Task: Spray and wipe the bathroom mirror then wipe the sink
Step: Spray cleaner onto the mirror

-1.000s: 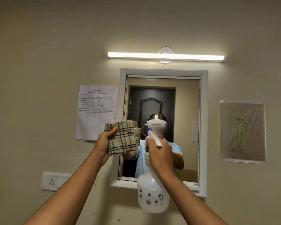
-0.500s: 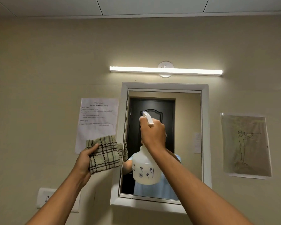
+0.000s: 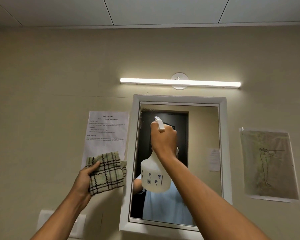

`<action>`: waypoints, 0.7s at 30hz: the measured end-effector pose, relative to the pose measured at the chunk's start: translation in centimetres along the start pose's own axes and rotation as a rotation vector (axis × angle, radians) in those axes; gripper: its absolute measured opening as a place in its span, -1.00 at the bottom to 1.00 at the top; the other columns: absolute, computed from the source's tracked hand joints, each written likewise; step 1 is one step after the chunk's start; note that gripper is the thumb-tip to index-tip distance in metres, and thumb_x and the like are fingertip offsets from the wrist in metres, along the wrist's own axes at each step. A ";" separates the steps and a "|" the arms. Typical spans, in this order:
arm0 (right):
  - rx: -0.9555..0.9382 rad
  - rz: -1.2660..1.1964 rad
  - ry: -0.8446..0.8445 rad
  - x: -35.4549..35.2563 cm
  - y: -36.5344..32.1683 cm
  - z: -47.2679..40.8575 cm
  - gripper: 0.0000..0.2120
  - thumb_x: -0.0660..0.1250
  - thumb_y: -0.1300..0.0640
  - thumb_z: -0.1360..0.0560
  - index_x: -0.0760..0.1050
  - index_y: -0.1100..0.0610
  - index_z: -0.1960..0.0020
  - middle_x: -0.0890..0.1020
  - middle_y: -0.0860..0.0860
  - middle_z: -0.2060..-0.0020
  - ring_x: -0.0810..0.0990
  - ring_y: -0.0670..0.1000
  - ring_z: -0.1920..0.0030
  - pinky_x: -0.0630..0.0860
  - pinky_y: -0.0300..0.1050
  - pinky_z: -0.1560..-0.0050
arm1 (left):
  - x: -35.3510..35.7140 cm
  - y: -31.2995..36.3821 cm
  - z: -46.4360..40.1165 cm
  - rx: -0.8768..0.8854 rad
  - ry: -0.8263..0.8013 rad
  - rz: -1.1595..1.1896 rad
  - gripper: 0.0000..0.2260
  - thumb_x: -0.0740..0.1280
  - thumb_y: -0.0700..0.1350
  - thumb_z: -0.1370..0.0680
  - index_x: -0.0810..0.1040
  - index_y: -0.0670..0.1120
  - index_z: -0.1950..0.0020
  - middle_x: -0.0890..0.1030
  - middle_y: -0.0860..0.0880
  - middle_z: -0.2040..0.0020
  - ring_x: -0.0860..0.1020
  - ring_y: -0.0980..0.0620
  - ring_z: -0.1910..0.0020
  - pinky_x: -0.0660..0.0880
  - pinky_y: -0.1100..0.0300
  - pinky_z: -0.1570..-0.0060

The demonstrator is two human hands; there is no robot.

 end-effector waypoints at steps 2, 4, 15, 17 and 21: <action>0.011 -0.025 0.019 -0.9 0.4 -0.6 -0.63 0.19 -0.03 -0.59 0.47 0.11 0.32 0.50 0.00 0.46 0.52 -0.03 0.41 0.48 -0.15 0.35 | -0.1 0.0 -0.1 -0.003 0.005 0.004 -0.73 0.16 -0.13 -0.64 0.61 -0.22 -0.11 0.72 -0.20 0.06 0.72 -0.12 0.17 0.67 0.00 0.23; 0.012 -0.006 0.050 -2.4 0.6 -1.2 -0.62 0.19 -0.01 -0.60 0.49 0.13 0.32 0.51 0.01 0.46 0.50 -0.04 0.43 0.39 -0.21 0.39 | -0.1 -0.1 -0.2 0.000 0.004 0.020 -0.73 0.16 -0.13 -0.64 0.60 -0.23 -0.12 0.72 -0.19 0.07 0.72 -0.11 0.17 0.67 0.01 0.25; 0.085 0.112 0.263 -12.7 4.2 -2.9 -0.65 0.20 0.01 -0.60 0.47 0.04 0.35 0.55 -0.03 0.44 0.53 -0.07 0.41 0.42 -0.24 0.40 | 2.3 -2.4 -1.1 -0.028 -0.066 0.058 -0.69 0.17 -0.12 -0.64 0.69 -0.21 0.02 0.72 -0.18 0.08 0.72 -0.08 0.18 0.66 0.07 0.31; 0.109 0.126 0.298 -14.5 5.1 -3.0 -0.65 0.21 0.01 -0.59 0.44 0.01 0.36 0.53 -0.05 0.44 0.54 -0.06 0.39 0.45 -0.22 0.38 | 2.9 -2.9 -1.3 -0.039 -0.077 0.053 -0.65 0.18 -0.11 -0.63 0.74 -0.17 0.10 0.72 -0.18 0.07 0.72 -0.10 0.16 0.67 0.03 0.26; 0.132 0.171 0.333 -17.1 6.7 -3.0 -0.65 0.20 -0.01 -0.59 0.47 0.05 0.33 0.55 0.00 0.42 0.53 -0.03 0.39 0.37 -0.24 0.40 | 4.2 -3.5 -1.6 -0.035 -0.090 0.065 -0.73 0.17 -0.12 -0.64 0.64 -0.20 -0.08 0.72 -0.17 0.05 0.72 -0.09 0.15 0.67 0.03 0.23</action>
Point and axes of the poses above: each hand's wrist, its own z-axis away from the middle knuckle, its own x-axis out of the palm, y = z × x, the point moved 8 cm from there along -z, towards the middle knuckle
